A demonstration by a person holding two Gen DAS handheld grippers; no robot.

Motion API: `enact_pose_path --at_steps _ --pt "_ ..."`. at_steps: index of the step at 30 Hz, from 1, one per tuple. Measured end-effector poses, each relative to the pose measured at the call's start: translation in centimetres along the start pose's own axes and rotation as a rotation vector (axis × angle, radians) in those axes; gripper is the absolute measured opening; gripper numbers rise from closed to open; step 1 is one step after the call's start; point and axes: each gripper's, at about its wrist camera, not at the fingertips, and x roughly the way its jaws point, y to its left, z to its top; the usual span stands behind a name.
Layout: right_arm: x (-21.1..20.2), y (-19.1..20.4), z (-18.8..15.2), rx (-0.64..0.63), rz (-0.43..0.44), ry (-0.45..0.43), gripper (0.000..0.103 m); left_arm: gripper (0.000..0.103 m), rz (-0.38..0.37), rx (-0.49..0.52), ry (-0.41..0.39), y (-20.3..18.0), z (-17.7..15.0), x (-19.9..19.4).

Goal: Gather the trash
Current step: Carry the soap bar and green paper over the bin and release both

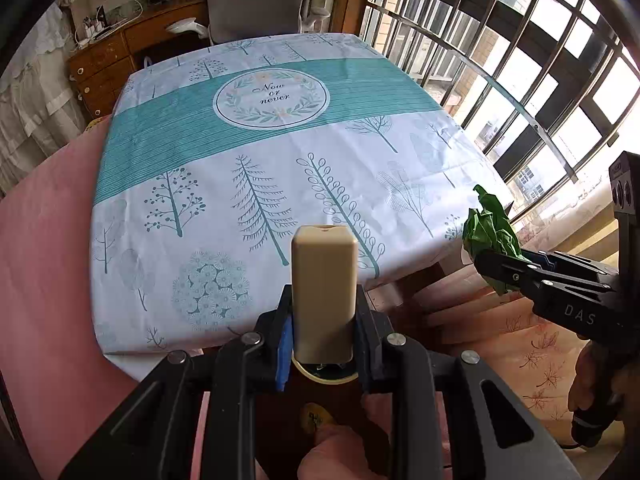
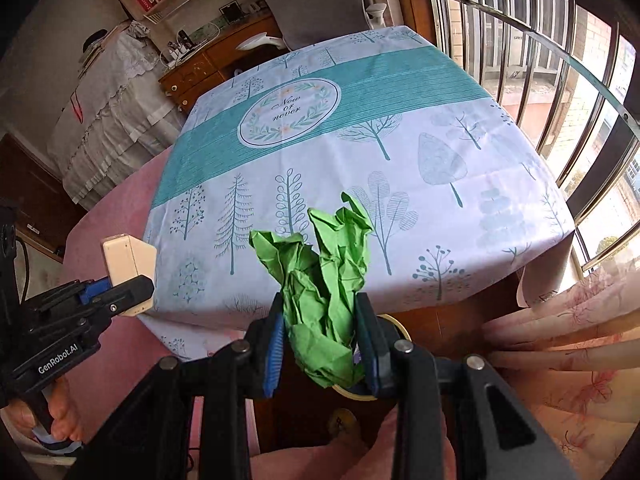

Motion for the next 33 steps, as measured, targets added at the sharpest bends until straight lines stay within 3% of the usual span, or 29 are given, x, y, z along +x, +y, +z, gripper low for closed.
enact_pose_path --at_steps 11,16,24,33 --pt "3.0 -1.5 -7.0 -0.032 -0.003 0.147 0.033 0.024 0.018 -0.060 0.103 -3.1 -7.4 3.2" --pt "8.7 -5.1 -11.8 0.019 0.014 0.266 0.033 0.024 0.053 -0.103 0.202 -4.7 -11.1 9.0" --pt "18.7 -10.4 -17.6 0.114 0.004 0.372 0.033 0.024 0.041 -0.189 0.264 -4.9 -14.9 19.6" --pt "27.3 -12.7 -17.4 0.146 -0.010 0.383 0.034 0.024 0.042 -0.237 0.295 -3.3 -16.3 28.8"
